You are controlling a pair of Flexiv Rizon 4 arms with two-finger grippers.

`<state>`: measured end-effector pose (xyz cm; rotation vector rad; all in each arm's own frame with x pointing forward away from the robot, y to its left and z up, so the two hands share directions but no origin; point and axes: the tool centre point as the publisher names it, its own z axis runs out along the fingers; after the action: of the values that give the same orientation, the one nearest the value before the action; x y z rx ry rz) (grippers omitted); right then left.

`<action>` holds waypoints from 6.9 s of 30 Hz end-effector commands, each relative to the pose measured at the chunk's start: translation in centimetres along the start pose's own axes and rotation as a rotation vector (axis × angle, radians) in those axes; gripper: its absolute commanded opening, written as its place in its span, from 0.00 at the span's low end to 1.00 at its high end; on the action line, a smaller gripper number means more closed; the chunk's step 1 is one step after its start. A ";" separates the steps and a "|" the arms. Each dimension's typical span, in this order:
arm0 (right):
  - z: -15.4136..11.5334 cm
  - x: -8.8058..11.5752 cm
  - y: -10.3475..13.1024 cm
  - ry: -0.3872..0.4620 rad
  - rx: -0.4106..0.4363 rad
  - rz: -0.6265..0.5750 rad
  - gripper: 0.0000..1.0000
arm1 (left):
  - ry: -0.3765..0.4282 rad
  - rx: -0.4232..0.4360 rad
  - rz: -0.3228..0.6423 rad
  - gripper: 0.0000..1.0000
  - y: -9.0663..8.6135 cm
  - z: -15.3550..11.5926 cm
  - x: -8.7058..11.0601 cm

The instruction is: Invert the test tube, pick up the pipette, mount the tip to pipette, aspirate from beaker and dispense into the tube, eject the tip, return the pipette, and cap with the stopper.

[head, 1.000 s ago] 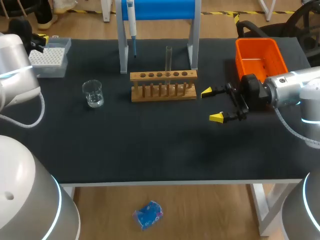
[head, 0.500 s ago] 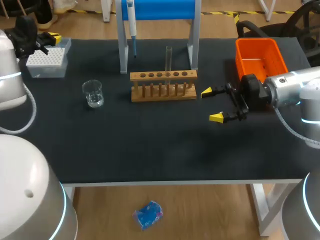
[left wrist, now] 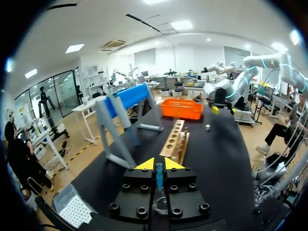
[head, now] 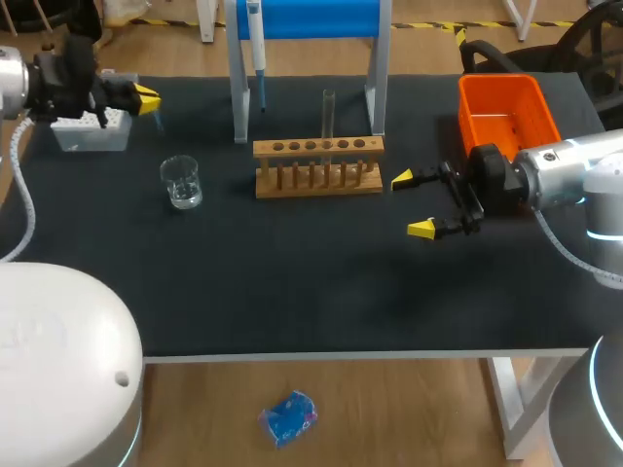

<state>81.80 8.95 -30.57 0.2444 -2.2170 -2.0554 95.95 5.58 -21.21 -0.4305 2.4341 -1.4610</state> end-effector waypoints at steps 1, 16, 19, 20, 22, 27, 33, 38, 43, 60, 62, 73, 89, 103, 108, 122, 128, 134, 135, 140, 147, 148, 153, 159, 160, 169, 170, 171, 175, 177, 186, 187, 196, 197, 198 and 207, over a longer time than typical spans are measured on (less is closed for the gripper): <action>0.0 0.0 -0.1 0.000 0.000 -0.001 1.00 | 0.011 -0.026 -0.007 0.00 -1.2 0.8 4.8; 0.0 0.0 -0.1 0.000 0.000 -0.001 1.00 | 0.113 -0.003 -0.044 0.00 -4.7 8.6 14.3; 0.0 0.0 -0.1 0.000 0.000 -0.001 1.00 | 0.125 0.020 -0.058 0.00 -4.9 8.9 14.4; 0.0 0.0 -0.1 0.000 0.000 -0.001 1.00 | 0.125 0.020 -0.058 0.00 -4.9 8.9 14.4; 0.0 0.0 -0.1 0.000 0.000 -0.001 1.00 | 0.125 0.020 -0.058 0.00 -4.9 8.9 14.4; 0.0 0.0 -0.1 0.000 0.000 -0.001 1.00 | 0.125 0.020 -0.058 0.00 -4.9 8.9 14.4; 0.0 0.0 -0.1 0.000 0.000 -0.001 1.00 | 0.125 0.020 -0.058 0.00 -4.9 8.9 14.4; 1.4 -0.4 -0.3 -0.008 0.007 0.008 1.00 | 0.164 -0.014 -0.020 0.00 -5.4 10.9 15.0; 2.7 -0.4 0.0 -0.049 0.036 0.003 1.00 | 0.179 -0.075 -0.006 0.00 -5.3 12.5 15.8; 6.0 -0.3 1.3 -0.043 0.007 -0.008 1.00 | 0.279 -0.029 0.000 0.00 -6.4 17.0 19.9; 6.0 -0.3 1.3 -0.043 0.007 -0.008 1.00 | 0.279 -0.029 0.000 0.00 -6.4 17.0 19.9; 6.5 -0.9 0.9 -0.042 -0.015 0.006 1.00 | 0.282 -0.027 0.048 0.00 -6.8 17.6 20.2; 7.9 -3.1 1.4 -0.041 -0.015 -0.005 1.00 | 0.319 0.000 0.052 0.00 -7.3 19.8 21.6; 9.3 -4.4 1.4 -0.034 -0.032 -0.002 0.64 | 0.339 0.011 0.056 0.00 -7.5 20.6 22.1; 9.5 -4.5 1.4 -0.037 -0.038 0.000 0.48 | 0.338 0.011 0.054 0.00 -7.5 20.6 22.2; 9.6 -4.6 1.5 -0.050 -0.053 0.005 0.26 | 0.339 0.018 0.050 0.00 -7.3 20.7 22.4; 9.6 -4.7 1.6 -0.051 -0.054 0.009 0.00 | 0.338 0.018 0.049 0.00 -7.3 20.7 22.5; 9.6 -4.7 1.6 -0.051 -0.050 0.012 0.00 | 0.339 0.013 0.051 0.00 -7.2 20.8 22.5; 9.6 -4.7 1.6 -0.051 -0.049 0.013 0.00 | 0.342 0.012 0.051 0.00 -7.1 20.9 22.5; 9.6 -4.7 1.5 -0.048 -0.047 0.014 0.00 | 0.321 0.024 0.077 1.00 -7.5 20.7 22.3; 9.4 -4.5 1.2 -0.048 -0.044 0.018 0.00 | 0.227 0.047 0.124 1.00 -9.2 18.6 20.5; 9.3 -4.4 1.1 -0.048 -0.044 0.019 0.00 | 0.214 0.047 0.130 1.00 -9.3 18.3 20.2; 8.6 -3.4 1.1 -0.050 -0.056 0.029 0.00 | 0.146 0.020 0.135 1.00 -9.6 16.8 18.6; 7.3 -1.7 1.5 -0.052 -0.052 0.024 0.00 | 0.104 0.006 0.109 1.00 -8.7 16.0 16.7; 7.0 -1.4 1.6 -0.055 -0.053 0.023 0.00 | 0.096 0.008 0.103 1.00 -8.5 15.9 16.4; 4.0 0.8 2.1 -0.079 -0.058 0.012 0.00 | 0.032 0.027 0.028 1.00 -6.2 15.5 14.1; 3.8 1.0 2.2 -0.081 -0.058 0.012 0.00 | 0.031 0.032 0.014 1.00 -5.8 15.6 13.9; 3.4 1.2 2.2 -0.084 -0.058 0.012 0.00 | 0.022 0.038 0.003 1.00 -5.6 15.6 13.8; 2.5 2.2 2.0 -0.092 -0.059 0.012 0.00 | -0.011 0.035 -0.023 1.00 -5.0 15.6 13.3; 1.9 2.4 1.8 -0.096 -0.059 0.015 0.00 | -0.011 0.035 -0.023 1.00 -5.0 15.6 13.3; 1.4 3.0 1.5 -0.071 -0.065 0.021 0.00 | -0.011 0.035 -0.023 1.00 -5.0 15.6 13.3; 1.4 3.0 1.5 -0.071 -0.065 0.021 0.00 | -0.011 0.035 -0.023 1.00 -5.0 15.6 13.3; 1.4 3.0 1.5 -0.071 -0.065 0.021 0.00 | -0.063 0.048 -0.048 1.00 -5.4 15.5 12.4; 1.4 3.0 1.5 -0.071 -0.065 0.021 0.00 | -0.085 0.053 -0.056 1.00 -5.5 15.4 11.9; 1.4 3.0 1.5 -0.071 -0.065 0.021 0.00 | -0.107 0.060 -0.065 1.00 -5.8 15.3 11.4; 1.4 3.0 1.5 -0.071 -0.065 0.021 0.00 | -0.325 0.141 -0.148 1.00 -8.4 15.8 6.4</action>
<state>78.50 9.90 -29.21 0.1416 -2.1778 -2.1524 95.45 -11.83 -20.77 -0.7293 2.1546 -1.4734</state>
